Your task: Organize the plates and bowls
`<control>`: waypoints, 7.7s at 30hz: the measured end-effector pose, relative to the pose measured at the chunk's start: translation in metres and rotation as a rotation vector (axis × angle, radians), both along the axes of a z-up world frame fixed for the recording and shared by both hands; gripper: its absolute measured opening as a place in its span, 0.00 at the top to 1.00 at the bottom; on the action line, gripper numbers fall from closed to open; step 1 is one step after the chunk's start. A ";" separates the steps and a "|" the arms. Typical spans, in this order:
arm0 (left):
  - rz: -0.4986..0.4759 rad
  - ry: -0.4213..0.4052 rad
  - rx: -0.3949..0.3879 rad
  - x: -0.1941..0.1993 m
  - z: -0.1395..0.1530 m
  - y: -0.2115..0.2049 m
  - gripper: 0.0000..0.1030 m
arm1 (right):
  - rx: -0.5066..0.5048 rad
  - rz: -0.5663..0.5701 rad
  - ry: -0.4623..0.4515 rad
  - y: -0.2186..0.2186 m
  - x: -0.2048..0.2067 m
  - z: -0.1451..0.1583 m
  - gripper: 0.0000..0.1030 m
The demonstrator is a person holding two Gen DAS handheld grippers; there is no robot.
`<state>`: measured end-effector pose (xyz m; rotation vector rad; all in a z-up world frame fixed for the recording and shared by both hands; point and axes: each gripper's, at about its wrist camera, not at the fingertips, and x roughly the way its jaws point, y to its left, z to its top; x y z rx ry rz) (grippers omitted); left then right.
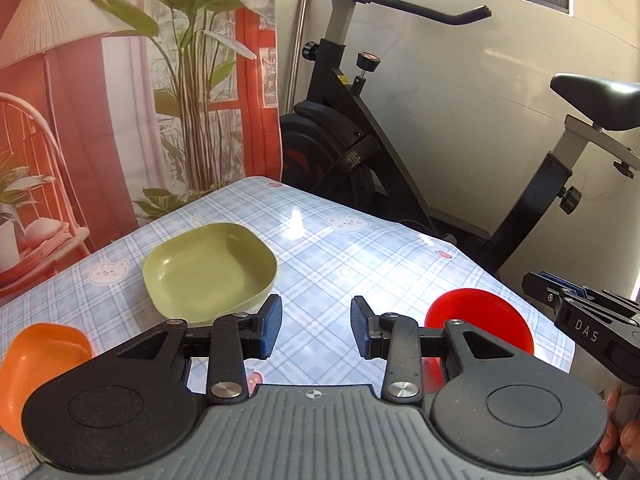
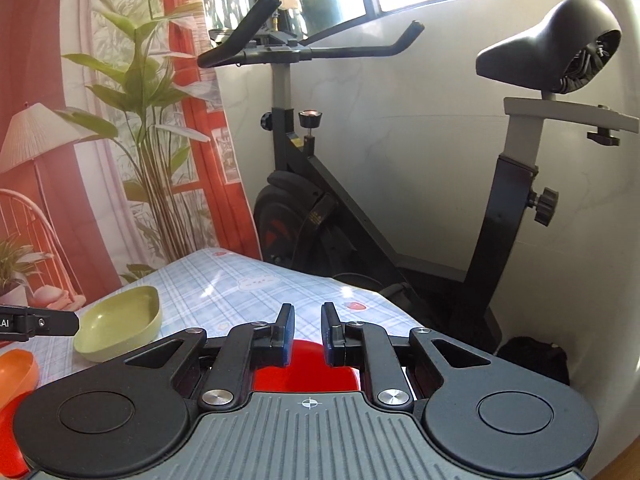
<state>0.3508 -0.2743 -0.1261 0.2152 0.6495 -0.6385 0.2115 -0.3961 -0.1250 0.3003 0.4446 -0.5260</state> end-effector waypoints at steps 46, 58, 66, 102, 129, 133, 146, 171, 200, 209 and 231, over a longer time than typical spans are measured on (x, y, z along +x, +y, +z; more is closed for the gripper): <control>-0.002 0.185 -0.086 -0.017 -0.034 -0.001 0.87 | 0.131 0.086 0.029 0.013 0.001 -0.015 0.94; 0.169 0.110 -0.138 -0.018 0.011 0.077 0.86 | 0.112 0.244 0.007 0.086 0.033 0.026 0.93; 0.271 0.104 -0.231 -0.018 0.032 0.143 0.86 | 0.101 0.359 0.011 0.142 0.053 0.051 0.93; 0.373 0.188 -0.197 -0.022 -0.019 0.178 0.87 | 0.142 0.397 0.144 0.190 0.061 0.008 0.93; 0.386 0.171 -0.130 -0.023 -0.028 0.169 0.85 | 0.166 0.386 0.172 0.186 0.064 -0.007 0.90; 0.398 0.167 -0.137 -0.024 -0.025 0.171 0.85 | 0.160 0.371 0.162 0.184 0.062 -0.006 0.87; 0.411 0.027 -0.158 -0.009 0.035 0.227 0.85 | 0.111 0.374 0.083 0.184 0.063 0.034 0.87; 0.539 0.007 -0.109 0.078 0.068 0.443 0.78 | -0.013 0.716 0.102 0.377 0.200 0.057 0.87; 0.499 0.233 0.035 0.121 -0.054 0.438 0.74 | 0.152 0.721 0.358 0.434 0.285 -0.051 0.90; 0.532 0.220 0.041 0.102 -0.047 0.436 0.92 | 0.198 0.721 0.368 0.433 0.276 -0.050 0.92; 0.437 0.144 0.129 0.057 0.005 0.376 0.90 | 0.283 0.632 0.185 0.382 0.194 -0.002 0.92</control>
